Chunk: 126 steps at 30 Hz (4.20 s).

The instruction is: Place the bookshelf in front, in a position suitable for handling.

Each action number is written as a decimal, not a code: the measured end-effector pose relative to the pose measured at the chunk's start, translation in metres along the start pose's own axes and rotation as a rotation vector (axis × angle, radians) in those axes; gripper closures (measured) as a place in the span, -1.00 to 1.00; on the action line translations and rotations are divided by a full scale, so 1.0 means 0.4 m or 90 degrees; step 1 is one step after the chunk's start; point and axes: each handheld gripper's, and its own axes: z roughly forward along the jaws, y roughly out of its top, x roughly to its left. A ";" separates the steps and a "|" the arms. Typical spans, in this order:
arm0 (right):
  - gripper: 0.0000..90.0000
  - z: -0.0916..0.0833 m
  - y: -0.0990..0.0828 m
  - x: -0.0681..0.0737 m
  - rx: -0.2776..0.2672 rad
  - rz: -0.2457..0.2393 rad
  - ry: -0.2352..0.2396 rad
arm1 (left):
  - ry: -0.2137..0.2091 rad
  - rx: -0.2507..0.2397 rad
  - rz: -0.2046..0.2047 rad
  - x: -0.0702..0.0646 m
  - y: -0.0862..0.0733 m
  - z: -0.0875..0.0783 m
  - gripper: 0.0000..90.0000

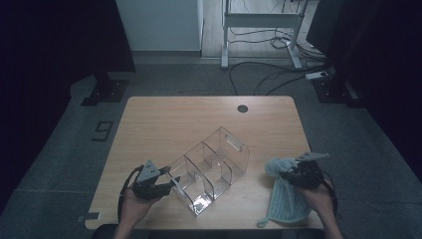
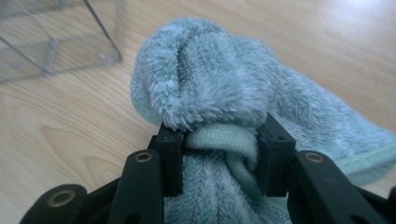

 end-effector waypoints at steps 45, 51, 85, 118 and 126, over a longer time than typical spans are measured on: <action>0.32 -0.074 0.346 0.157 -0.083 -0.125 0.085 | -0.008 0.002 0.012 -0.002 0.000 -0.004 -0.02; 0.32 -0.042 0.397 0.179 -0.080 -0.137 0.085 | -0.008 0.002 0.011 -0.002 0.000 -0.004 -0.02; 0.33 0.221 0.512 0.245 -0.025 -0.151 0.057 | -0.007 0.004 0.010 -0.003 0.003 -0.003 -0.01; 0.29 0.109 0.394 0.200 -0.046 -0.147 0.065 | 0.008 0.007 0.001 -0.009 0.005 0.001 0.00; 0.28 0.081 0.352 0.189 -0.053 -0.143 0.069 | 0.009 0.008 0.001 -0.012 0.006 0.001 0.00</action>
